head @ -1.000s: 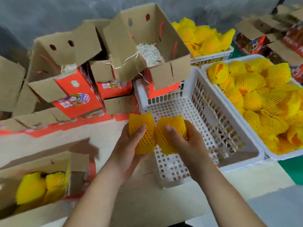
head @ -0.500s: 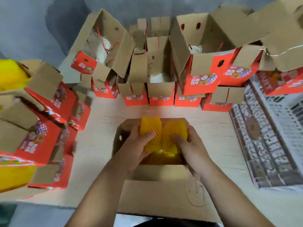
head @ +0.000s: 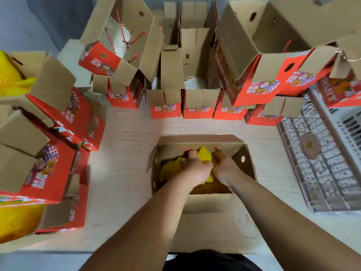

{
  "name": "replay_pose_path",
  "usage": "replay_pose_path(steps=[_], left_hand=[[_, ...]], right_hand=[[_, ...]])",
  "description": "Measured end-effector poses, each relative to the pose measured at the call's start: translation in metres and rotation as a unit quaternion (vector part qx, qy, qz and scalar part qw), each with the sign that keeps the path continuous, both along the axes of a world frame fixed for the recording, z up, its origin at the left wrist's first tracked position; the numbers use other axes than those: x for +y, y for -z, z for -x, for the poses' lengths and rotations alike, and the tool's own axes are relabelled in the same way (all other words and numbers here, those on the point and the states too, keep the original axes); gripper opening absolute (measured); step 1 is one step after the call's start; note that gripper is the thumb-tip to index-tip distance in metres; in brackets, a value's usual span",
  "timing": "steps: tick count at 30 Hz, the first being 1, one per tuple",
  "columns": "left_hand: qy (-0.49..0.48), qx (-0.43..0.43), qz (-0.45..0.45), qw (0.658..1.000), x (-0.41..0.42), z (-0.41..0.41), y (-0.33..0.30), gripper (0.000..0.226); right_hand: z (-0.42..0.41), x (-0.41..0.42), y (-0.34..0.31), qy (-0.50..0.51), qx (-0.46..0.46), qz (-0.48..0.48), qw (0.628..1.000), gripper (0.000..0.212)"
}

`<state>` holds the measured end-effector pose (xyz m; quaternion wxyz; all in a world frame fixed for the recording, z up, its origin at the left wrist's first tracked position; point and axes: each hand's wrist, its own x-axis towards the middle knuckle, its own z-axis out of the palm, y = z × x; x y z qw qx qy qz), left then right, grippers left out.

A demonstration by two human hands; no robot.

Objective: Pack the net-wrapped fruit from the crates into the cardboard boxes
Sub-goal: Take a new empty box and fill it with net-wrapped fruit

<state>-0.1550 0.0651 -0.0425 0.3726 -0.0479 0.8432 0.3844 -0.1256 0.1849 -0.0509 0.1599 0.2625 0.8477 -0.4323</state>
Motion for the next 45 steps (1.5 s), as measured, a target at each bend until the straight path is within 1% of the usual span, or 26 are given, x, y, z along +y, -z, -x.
replay_pose_path(steps=[2,4,8,10,12,14,15,16,17,18,20,21,23,25,26,27,29,30,32,34,37,39,40,42,43,45], left_hand=[[0.039,-0.025,0.002,0.999,0.000,0.005,0.000,0.068],[0.053,-0.016,-0.007,0.998,-0.005,0.005,0.000,0.063],[-0.013,0.026,-0.110,0.994,-0.021,0.000,0.007,0.057],[-0.063,0.024,-0.157,0.985,-0.027,-0.001,0.009,0.055],[-0.105,0.009,-0.188,0.976,-0.030,-0.003,0.009,0.053],[-0.120,0.005,-0.201,0.972,-0.034,-0.003,0.010,0.047],[-0.119,0.011,-0.198,0.973,-0.036,-0.002,0.010,0.045],[-0.108,0.033,-0.179,0.977,-0.038,-0.001,0.011,0.047],[-0.076,0.071,-0.134,0.985,-0.040,0.001,0.012,0.055],[-0.027,0.109,-0.066,0.991,-0.039,0.002,0.013,0.067],[0.059,0.160,0.072,0.983,-0.032,0.003,0.011,0.084],[0.079,0.165,0.111,0.977,-0.027,0.003,0.009,0.087],[0.080,0.167,0.138,0.973,-0.020,0.003,0.008,0.087],[0.050,0.169,0.126,0.976,-0.018,0.001,0.009,0.081],[0.033,0.169,0.107,0.979,-0.018,0.000,0.009,0.077],[0.017,0.165,0.084,0.982,-0.021,-0.002,0.008,0.071],[0.000,0.158,0.052,0.986,-0.028,-0.003,0.003,0.054],[0.018,0.157,0.058,0.986,-0.034,-0.001,0.002,0.044],[0.097,0.128,0.080,0.984,-0.046,0.004,0.001,0.036],[0.142,0.057,0.071,0.986,-0.055,0.004,0.003,0.033],[0.149,0.029,0.059,0.987,-0.057,0.006,0.007,0.031],[0.141,0.041,0.042,0.988,-0.057,0.005,0.003,0.024],[0.135,0.050,0.039,0.989,-0.058,0.004,0.001,0.025],[0.148,0.094,0.085,0.981,-0.066,-0.002,-0.001,0.033],[0.168,0.114,0.125,0.971,-0.070,-0.006,-0.003,0.036],[0.195,0.127,0.158,0.960,-0.073,-0.014,-0.005,0.038]], right_hand=[[-0.002,0.010,0.008,-0.025,-0.014,0.021,0.999,0.034],[-0.004,0.016,0.014,-0.067,-0.042,0.041,0.996,0.054],[0.001,0.013,0.011,-0.083,-0.109,0.005,0.991,0.093],[0.001,0.008,0.008,-0.070,-0.112,-0.018,0.991,0.102],[-0.001,0.003,0.005,-0.048,-0.090,-0.008,0.995,0.093],[-0.005,0.005,-0.003,-0.017,-0.072,-0.002,0.997,0.081],[-0.006,0.010,-0.007,-0.001,-0.061,-0.019,0.998,0.077],[-0.007,0.014,-0.011,0.003,-0.049,-0.054,0.997,0.075],[-0.007,0.018,-0.014,-0.010,-0.045,-0.099,0.994,0.075],[-0.007,0.020,-0.016,-0.033,-0.052,-0.142,0.988,0.077],[-0.006,0.016,-0.018,-0.080,-0.088,-0.187,0.975,0.082],[-0.005,0.011,-0.020,-0.087,-0.104,-0.194,0.972,0.083],[-0.008,0.000,-0.023,-0.089,-0.102,-0.234,0.963,0.083],[-0.016,-0.006,-0.027,-0.094,-0.053,-0.321,0.941,0.077],[-0.020,-0.007,-0.029,-0.098,-0.018,-0.344,0.934,0.071],[-0.024,-0.008,-0.030,-0.102,0.011,-0.330,0.938,0.062],[-0.028,-0.011,-0.033,-0.144,0.031,-0.239,0.960,0.045],[-0.028,-0.014,-0.033,-0.189,0.017,-0.202,0.961,0.039],[-0.024,-0.020,-0.034,-0.266,-0.026,-0.168,0.949,0.028],[-0.015,-0.026,-0.031,-0.289,-0.068,-0.195,0.935,0.022],[-0.003,-0.029,-0.022,-0.266,-0.097,-0.246,0.927,0.026],[0.000,-0.031,-0.020,-0.266,-0.099,-0.258,0.924,0.034],[0.000,-0.031,-0.019,-0.265,-0.099,-0.257,0.924,0.042],[-0.001,-0.032,-0.016,-0.255,-0.103,-0.242,0.931,0.055],[-0.002,-0.032,-0.016,-0.254,-0.106,-0.235,0.932,0.053],[-0.005,-0.030,-0.017,-0.261,-0.120,-0.224,0.931,0.037]])
